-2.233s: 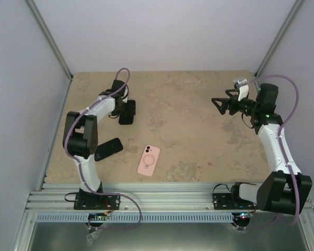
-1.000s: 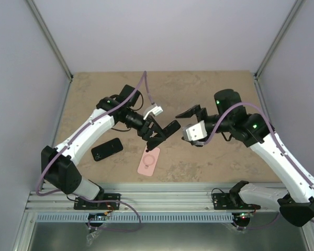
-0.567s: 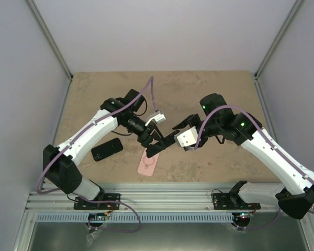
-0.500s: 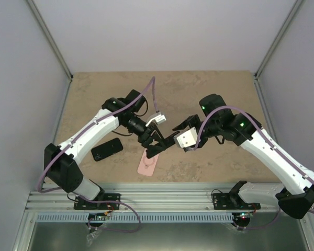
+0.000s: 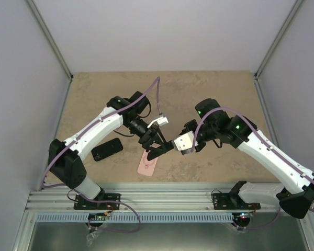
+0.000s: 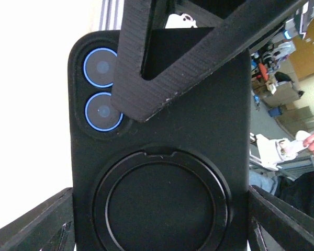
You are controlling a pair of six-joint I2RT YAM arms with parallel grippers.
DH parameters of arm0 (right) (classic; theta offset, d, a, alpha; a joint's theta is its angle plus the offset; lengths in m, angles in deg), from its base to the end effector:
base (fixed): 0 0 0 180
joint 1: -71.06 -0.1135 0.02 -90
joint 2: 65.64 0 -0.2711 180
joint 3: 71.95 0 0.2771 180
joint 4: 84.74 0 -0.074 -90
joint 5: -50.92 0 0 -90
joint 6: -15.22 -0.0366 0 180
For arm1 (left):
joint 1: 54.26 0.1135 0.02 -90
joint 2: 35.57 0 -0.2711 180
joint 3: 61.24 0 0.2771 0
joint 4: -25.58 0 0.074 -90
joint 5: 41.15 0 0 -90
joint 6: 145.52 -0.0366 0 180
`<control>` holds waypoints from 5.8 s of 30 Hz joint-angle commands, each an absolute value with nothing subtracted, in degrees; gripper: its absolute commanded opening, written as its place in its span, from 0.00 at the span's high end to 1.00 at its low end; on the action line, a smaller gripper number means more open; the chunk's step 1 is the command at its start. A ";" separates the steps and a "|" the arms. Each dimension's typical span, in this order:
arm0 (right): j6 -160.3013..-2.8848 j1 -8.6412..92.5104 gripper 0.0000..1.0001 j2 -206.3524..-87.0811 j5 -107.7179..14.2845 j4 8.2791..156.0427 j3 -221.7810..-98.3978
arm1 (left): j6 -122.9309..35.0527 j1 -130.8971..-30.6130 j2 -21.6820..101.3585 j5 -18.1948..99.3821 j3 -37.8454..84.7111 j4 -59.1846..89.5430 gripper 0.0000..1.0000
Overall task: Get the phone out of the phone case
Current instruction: Adjust the phone, then remove the phone case from the phone.
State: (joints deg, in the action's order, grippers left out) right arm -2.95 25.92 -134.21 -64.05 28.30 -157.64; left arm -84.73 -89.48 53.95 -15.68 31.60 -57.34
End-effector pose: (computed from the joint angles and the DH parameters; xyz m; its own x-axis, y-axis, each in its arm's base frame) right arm 0.1688 0.1916 0.3655 0.6249 -0.5931 -0.5076 -0.7725 -0.3755 -0.5122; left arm 0.2347 -0.2061 0.3124 -0.5153 0.6207 -0.5909 0.7248 -0.0522 -0.6870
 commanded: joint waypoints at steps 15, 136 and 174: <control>-22.16 28.43 1.00 -133.40 -70.45 26.02 -157.90 | -84.09 -86.20 44.91 -3.54 37.33 -55.03 0.01; -119.86 51.88 0.99 -143.61 -116.77 102.54 -151.52 | -48.16 -76.54 29.87 -19.46 11.36 0.01 0.42; -129.90 53.66 1.00 -140.90 -115.92 111.89 -147.79 | -43.32 -78.01 33.27 -12.57 10.41 4.93 0.74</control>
State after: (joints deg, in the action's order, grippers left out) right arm -127.68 53.94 -142.08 -114.80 107.68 -148.03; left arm -44.27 -79.14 32.53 -15.15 10.70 2.75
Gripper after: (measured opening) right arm 0.112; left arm 0.274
